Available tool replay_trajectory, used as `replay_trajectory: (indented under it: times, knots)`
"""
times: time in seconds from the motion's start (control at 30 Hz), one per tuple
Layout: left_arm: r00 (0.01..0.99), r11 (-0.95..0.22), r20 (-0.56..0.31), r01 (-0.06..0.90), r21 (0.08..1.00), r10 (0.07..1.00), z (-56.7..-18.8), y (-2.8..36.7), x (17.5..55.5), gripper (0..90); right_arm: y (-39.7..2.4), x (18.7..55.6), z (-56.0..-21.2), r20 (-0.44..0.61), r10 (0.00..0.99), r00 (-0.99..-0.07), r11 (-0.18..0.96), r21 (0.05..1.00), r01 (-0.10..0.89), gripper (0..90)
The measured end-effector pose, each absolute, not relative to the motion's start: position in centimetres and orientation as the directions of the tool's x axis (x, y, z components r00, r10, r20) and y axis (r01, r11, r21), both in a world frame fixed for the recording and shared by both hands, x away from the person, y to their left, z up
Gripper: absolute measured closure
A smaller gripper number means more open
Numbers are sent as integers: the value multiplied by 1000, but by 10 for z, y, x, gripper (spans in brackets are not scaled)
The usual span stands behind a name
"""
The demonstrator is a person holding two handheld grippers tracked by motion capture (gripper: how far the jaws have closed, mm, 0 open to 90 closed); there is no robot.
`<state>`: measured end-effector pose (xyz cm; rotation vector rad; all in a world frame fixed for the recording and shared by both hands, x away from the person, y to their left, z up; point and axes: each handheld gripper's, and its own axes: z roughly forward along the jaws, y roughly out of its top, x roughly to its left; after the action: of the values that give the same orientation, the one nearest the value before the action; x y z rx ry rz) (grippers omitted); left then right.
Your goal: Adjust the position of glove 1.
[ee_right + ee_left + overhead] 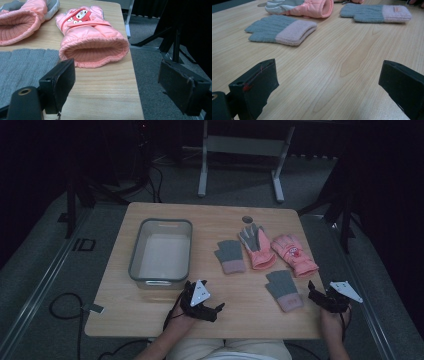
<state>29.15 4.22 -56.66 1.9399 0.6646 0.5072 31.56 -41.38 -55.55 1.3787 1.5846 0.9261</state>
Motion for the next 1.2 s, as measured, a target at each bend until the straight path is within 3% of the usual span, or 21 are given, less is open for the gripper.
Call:
replay_trajectory:
  times: [0.23,0.43,0.57,1.2]
  knots:
    - [782,-354,33,243,903,622,-566,42,292,11,-414,317,-556,-120,990,-69,138,903,406,173]
    - [774,-376,64,232,897,630,-567,40,289,6,-412,319,-556,-141,988,-66,156,893,423,172]
    - [771,-357,24,267,895,636,-567,42,293,6,-410,319,-556,-158,985,-71,173,890,421,172]
    - [775,-363,26,265,893,631,-567,42,292,6,-412,319,-556,-124,990,-66,141,890,433,172]
